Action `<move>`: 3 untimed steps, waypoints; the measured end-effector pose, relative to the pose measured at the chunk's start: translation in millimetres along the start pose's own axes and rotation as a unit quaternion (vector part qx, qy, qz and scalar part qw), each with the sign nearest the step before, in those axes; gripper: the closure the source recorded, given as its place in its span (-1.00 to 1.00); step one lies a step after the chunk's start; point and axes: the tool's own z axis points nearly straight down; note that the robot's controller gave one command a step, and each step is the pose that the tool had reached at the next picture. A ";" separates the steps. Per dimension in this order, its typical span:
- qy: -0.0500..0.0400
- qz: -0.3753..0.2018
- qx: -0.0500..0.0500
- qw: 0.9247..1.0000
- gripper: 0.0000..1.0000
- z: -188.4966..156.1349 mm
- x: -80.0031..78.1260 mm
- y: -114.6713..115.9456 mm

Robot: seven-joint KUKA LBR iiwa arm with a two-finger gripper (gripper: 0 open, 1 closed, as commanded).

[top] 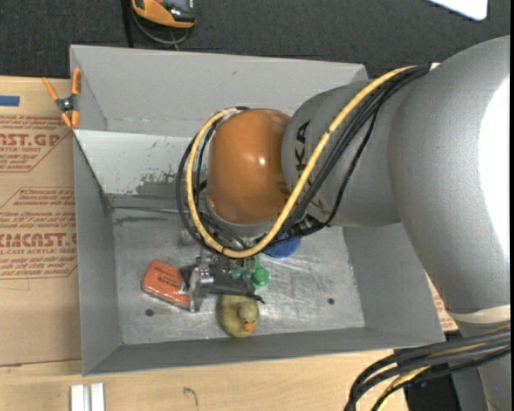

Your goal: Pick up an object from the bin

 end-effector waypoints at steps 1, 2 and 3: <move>-0.004 0.049 -0.001 0.999 -1.00 36.7 6.5 12.5; 0.004 0.077 0.001 0.997 -1.00 40.4 15.4 11.8; -0.001 0.111 0.000 0.994 -1.00 17.3 16.2 10.4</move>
Offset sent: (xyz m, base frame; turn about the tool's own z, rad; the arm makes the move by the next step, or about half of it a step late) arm -0.0172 0.0084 0.0035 0.1958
